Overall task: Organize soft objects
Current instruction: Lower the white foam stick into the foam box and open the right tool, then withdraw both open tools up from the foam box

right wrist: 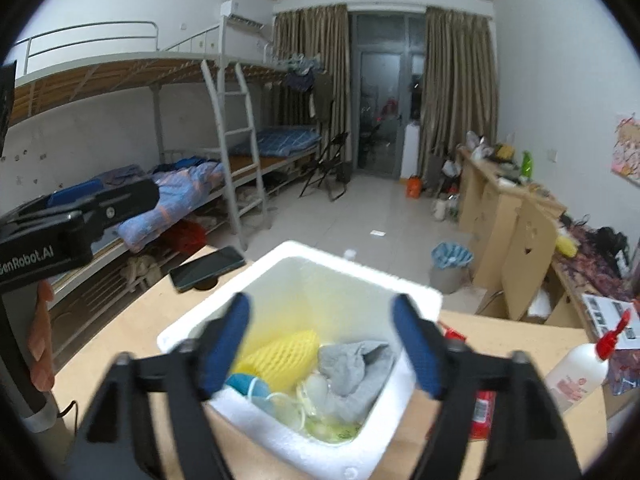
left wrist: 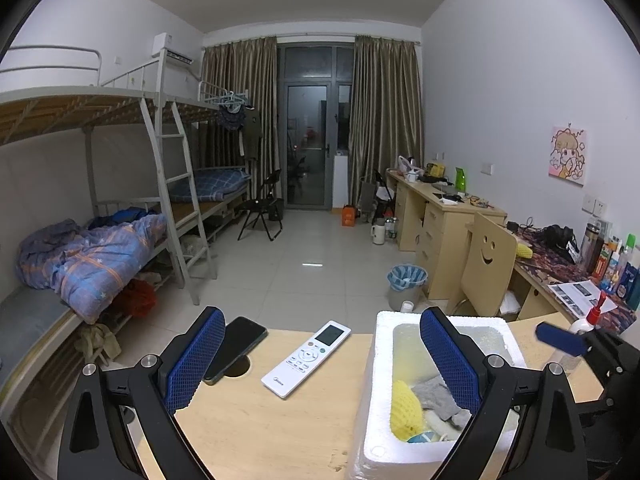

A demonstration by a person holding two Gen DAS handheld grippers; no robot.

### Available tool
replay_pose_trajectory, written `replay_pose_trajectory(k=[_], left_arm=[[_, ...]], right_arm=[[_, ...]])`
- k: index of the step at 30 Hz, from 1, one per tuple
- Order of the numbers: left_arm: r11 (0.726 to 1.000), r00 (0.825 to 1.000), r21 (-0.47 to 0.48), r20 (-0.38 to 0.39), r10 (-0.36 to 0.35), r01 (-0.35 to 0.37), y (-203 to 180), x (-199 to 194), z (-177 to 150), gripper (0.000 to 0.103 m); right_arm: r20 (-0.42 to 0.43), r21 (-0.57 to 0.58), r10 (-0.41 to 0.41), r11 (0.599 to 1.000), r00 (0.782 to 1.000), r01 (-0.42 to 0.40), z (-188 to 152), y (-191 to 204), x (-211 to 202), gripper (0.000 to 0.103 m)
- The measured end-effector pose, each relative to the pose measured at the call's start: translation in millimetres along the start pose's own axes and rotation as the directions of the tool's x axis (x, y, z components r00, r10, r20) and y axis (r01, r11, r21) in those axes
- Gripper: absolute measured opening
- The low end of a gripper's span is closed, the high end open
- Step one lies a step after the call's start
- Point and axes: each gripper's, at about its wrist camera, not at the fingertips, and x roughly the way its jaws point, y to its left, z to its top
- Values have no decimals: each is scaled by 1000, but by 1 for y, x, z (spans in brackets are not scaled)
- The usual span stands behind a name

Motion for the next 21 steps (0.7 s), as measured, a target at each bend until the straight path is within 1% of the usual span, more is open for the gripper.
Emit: replay_pose_trajectory(k=[1,2,5,13,16,18,19,20,21], left_arm=[[1000,1000,1,-2,-2,2,0,0,0,98],[1000,1000,3,-3,-2,2,0,-1,0,98],[1000,1000,2,-6,-5,5,-1,0,0,98],[1000,1000,-7,-3,-9,9,-1,0,2,98],[1000,1000,-2,-3,-11,11,-2,0,3,98],[1000,1000,3,-5,-13,13,-4,0,3,98],[1000,1000,5,-7,-14,14,-5,1,2,98],[1000,1000,9,-9,-17,17,-7,2,1,98],[1000,1000,14,-10,-19,19,-9,2,1,98]], right_arm=[[3,-5,-2,1000,1000,2,0,0,0,88],[6,-7,-3,1000,1000,3,0,0,-1,89],[0,3,12,1000,1000,-12,0,-1,0,89],[5,14,14,1000,1000,-14,-1,-4,-2,89],[10,24,10,1000,1000,-11,0,-7,-3,89],[11,28,-7,1000,1000,6,1,-9,-3,89],[12,30,-14,999,1000,13,1,-10,-4,93],[14,32,-18,999,1000,18,2,-11,-4,101],[25,39,-25,999,999,24,1,-12,-6,103]])
